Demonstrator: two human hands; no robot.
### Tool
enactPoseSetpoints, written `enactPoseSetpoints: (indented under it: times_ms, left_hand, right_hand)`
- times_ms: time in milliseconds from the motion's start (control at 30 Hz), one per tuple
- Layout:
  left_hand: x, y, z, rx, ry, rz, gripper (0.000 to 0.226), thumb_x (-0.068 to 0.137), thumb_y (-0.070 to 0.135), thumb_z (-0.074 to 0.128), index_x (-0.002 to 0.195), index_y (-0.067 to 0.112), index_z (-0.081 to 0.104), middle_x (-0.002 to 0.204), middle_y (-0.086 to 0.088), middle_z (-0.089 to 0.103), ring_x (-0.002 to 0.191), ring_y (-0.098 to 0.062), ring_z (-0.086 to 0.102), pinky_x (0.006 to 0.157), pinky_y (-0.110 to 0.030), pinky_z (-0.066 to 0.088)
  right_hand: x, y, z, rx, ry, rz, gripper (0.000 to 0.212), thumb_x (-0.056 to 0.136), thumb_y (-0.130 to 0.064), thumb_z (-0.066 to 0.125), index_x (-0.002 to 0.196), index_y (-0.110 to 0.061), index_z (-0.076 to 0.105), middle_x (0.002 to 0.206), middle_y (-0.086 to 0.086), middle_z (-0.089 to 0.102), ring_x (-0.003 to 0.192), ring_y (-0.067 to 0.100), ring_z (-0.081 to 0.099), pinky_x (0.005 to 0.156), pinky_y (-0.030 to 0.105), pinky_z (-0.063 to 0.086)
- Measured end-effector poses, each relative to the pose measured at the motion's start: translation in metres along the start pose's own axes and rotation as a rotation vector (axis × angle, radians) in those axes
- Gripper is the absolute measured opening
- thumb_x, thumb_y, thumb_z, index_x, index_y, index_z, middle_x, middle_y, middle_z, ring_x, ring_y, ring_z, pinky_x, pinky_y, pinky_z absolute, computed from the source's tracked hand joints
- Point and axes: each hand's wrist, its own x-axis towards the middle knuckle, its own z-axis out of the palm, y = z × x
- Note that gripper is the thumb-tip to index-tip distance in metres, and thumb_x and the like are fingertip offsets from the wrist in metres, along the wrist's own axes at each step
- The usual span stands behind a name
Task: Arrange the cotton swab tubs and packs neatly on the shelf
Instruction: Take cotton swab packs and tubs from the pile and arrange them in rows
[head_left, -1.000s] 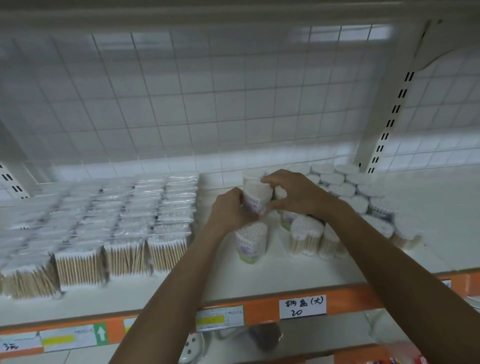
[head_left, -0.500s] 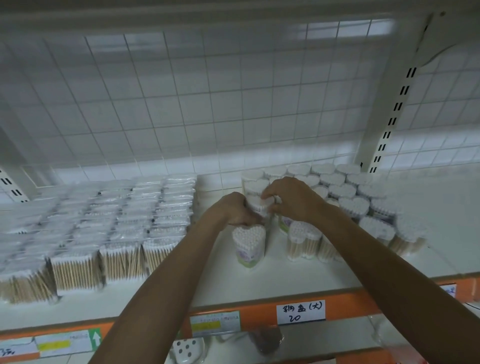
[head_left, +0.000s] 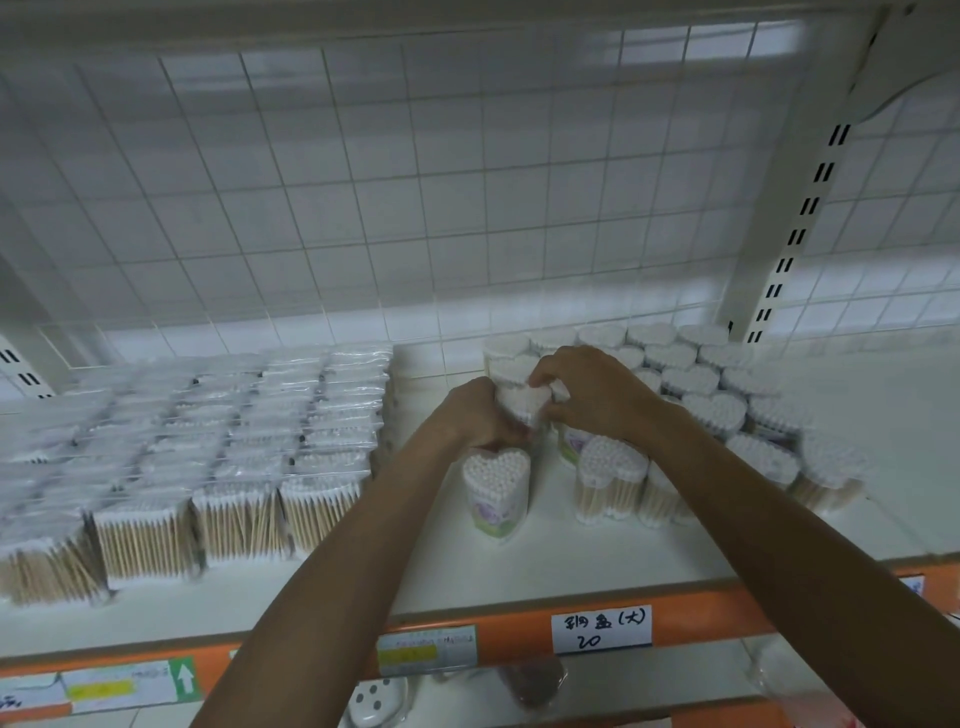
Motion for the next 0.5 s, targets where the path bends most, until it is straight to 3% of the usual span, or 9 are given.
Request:
enactPoseSetpoints:
  times_ms: [233, 500]
  left_hand:
    - [0.0038, -0.0001, 0.0026, 0.07, 0.04, 0.024, 0.065, 0.066, 0.032, 0.083, 0.12, 0.009, 0.055, 0.112, -0.006, 0.064, 0.1, -0.023, 0.061, 0.089, -0.036, 0.05]
    - [0.0011, 0.0, 0.0022, 0.113, 0.058, 0.006, 0.065, 0.068, 0.035, 0.081, 0.122, 0.01, 0.053, 0.115, -0.008, 0.063, 0.102, -0.025, 0.06, 0.088, -0.036, 0.051]
  right_hand:
    - [-0.0004, 0.0007, -0.0003, 0.001, -0.014, 0.006, 0.038, 0.08, -0.024, 0.07, 0.116, -0.019, 0.062, 0.115, 0.004, 0.058, 0.103, 0.021, 0.054, 0.088, 0.038, 0.046]
    - [-0.0018, -0.0009, 0.0002, 0.009, -0.004, 0.002, 0.035, 0.08, -0.024, 0.07, 0.114, -0.016, 0.065, 0.117, 0.005, 0.059, 0.105, 0.021, 0.055, 0.089, 0.037, 0.047]
